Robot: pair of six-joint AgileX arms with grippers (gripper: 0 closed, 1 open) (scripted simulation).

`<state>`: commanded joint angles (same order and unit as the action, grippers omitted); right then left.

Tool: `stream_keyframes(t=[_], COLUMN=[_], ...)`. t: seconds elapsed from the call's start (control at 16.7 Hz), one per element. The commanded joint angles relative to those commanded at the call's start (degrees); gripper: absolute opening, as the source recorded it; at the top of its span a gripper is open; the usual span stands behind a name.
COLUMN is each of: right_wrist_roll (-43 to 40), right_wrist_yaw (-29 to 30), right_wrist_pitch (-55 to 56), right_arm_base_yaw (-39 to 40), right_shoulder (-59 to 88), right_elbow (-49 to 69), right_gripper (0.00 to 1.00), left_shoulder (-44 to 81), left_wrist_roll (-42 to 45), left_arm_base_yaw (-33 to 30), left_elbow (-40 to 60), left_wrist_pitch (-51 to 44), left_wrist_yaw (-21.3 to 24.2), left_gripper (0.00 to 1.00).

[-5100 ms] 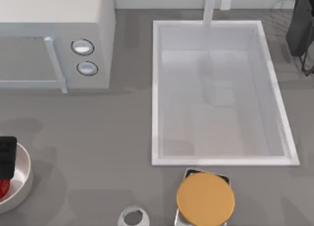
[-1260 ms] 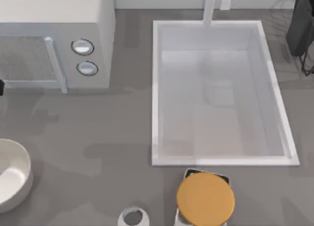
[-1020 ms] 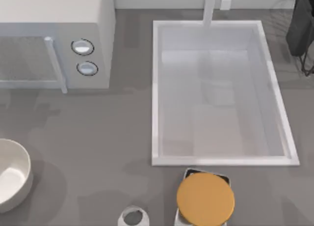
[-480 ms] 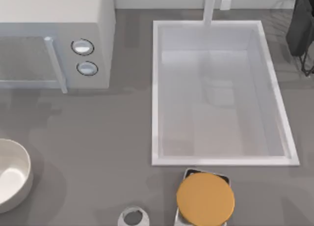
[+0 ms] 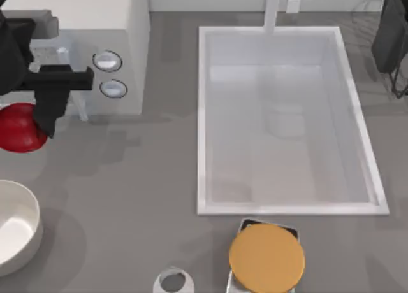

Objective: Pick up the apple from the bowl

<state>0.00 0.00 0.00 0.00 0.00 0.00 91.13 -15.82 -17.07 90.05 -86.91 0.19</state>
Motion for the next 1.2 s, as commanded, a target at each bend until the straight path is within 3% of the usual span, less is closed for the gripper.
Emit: stream_keyframes(t=[0.18,0.36,0.84,1.2], right_wrist_roll=[0.0,0.0,0.0,0.0], right_wrist_yaw=[0.0,0.0,0.0,0.0], right_wrist_pitch=[0.0,0.0,0.0,0.0], right_arm_base_yaw=[0.0,0.0,0.0,0.0], right_shoulder=[0.0,0.0,0.0,0.0], right_elbow=[0.0,0.0,0.0,0.0], right_gripper=[1.0,1.0,1.0,1.0], left_shoulder=[3.11,4.85,5.25,8.31], left_wrist_roll=[-11.31,-17.42,-18.24,-18.12], left_arm_base_yaw=[-11.31,-17.41,-18.18,-18.14], left_elbow=[-3.14,-5.74,-8.37,-21.49], left_wrist_pitch=[4.84,8.61,11.51,28.83], left_wrist_yaw=[-0.1,-0.17,-0.15,-0.17], left_gripper=[0.0,0.0,0.0,0.0])
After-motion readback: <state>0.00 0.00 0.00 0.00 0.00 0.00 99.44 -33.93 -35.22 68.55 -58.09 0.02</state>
